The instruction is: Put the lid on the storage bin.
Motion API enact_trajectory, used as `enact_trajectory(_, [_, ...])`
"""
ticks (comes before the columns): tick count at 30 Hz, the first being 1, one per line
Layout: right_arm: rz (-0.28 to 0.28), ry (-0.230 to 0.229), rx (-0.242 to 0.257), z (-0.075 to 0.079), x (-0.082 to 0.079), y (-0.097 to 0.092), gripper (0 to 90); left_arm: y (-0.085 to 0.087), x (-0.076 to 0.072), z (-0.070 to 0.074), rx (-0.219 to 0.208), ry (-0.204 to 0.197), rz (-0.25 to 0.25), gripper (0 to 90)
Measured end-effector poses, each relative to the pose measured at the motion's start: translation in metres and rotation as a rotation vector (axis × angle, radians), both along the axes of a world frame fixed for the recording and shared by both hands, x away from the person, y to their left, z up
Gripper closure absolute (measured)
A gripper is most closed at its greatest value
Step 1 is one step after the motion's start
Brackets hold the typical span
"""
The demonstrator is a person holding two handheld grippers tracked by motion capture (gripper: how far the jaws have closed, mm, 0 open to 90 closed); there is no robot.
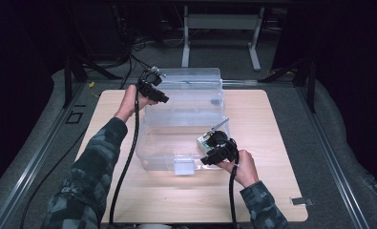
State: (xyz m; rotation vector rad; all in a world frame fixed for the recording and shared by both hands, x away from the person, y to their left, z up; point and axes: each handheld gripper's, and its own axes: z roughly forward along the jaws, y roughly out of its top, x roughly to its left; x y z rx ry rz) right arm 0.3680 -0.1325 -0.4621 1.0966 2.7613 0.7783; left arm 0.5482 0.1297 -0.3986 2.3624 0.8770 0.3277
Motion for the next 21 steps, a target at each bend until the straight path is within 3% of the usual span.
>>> enact_trajectory(17, [-0.035, -0.031, 0.049, -0.0026, -0.0042, -0.0029, 58.1, -0.0031, -0.0026, 0.0016, 0.015, -0.003, -0.003, 68.7])
enact_trajectory(21, [-0.05, -0.051, 0.046, -0.0031, -0.006, -0.0024, 57.1, -0.0022, -0.0034, 0.0024, -0.01, 0.004, -0.003, 69.7])
